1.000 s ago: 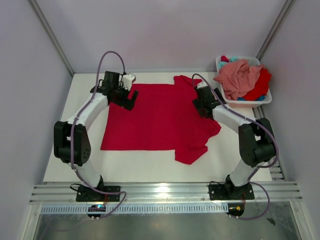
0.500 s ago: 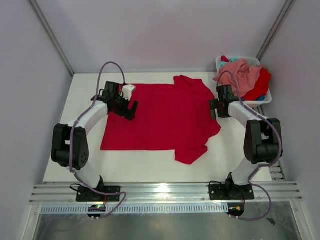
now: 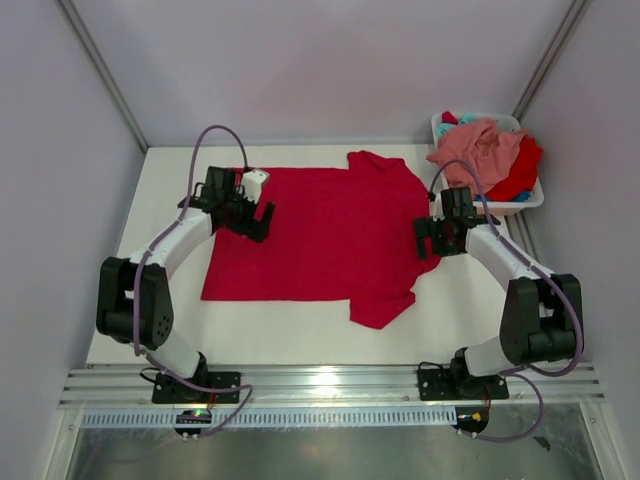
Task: Fold and stack the t-shirts
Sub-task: Flatten the tshirt out
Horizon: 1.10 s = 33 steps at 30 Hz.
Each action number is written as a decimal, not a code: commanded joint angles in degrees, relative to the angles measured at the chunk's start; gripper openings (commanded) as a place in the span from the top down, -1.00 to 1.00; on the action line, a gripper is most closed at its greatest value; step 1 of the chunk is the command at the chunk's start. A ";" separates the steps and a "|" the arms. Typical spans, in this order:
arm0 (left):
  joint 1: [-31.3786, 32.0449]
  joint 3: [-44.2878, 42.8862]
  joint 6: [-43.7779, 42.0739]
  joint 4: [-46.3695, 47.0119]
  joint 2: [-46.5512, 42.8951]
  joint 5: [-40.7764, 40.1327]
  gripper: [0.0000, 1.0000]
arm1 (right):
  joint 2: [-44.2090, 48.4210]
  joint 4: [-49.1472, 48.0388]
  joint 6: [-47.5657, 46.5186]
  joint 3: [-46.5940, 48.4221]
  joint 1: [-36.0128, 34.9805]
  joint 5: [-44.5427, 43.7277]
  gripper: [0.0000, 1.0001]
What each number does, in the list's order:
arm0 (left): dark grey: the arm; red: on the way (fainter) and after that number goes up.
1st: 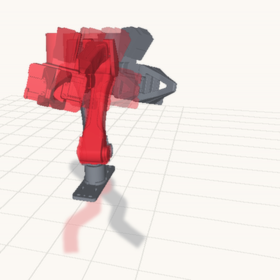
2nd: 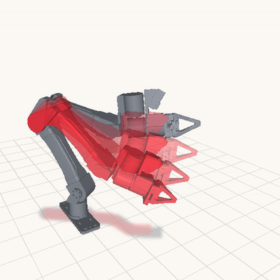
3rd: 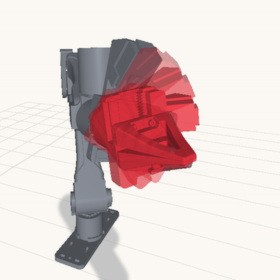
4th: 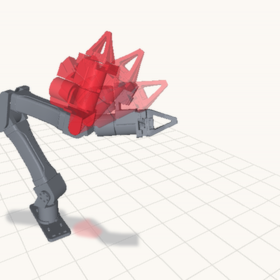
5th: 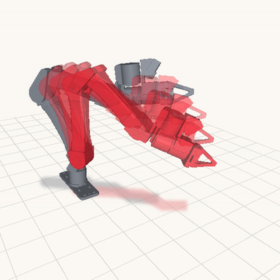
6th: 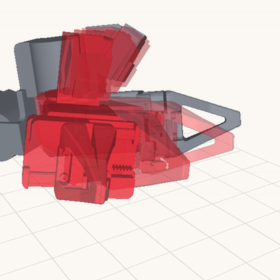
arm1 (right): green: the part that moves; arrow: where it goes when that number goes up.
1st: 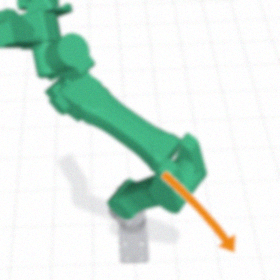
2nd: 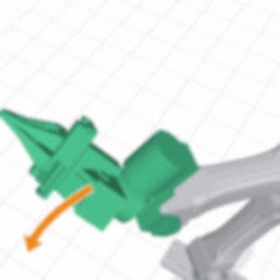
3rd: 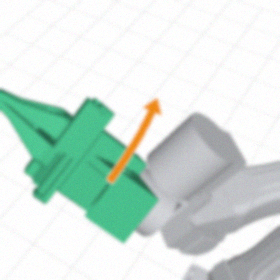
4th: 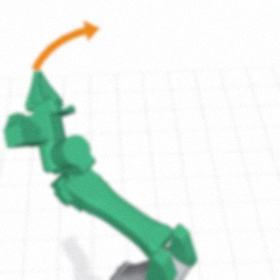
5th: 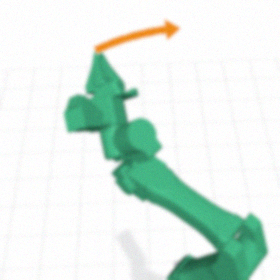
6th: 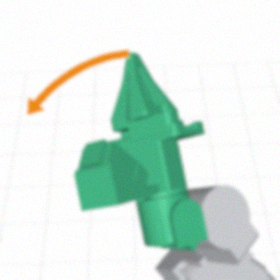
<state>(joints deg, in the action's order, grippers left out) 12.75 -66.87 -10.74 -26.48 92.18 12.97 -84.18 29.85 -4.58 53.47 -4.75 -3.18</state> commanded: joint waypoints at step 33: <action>0.25 0.87 -1.21 1.87 -0.60 -0.14 -0.95 | -2.91 -0.49 2.03 -0.65 0.18 -3.07 -0.99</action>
<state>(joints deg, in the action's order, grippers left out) 12.75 -65.36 -11.44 -26.57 91.48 12.01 -88.16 30.61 -3.29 52.86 -4.67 -3.44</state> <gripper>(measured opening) 0.976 0.992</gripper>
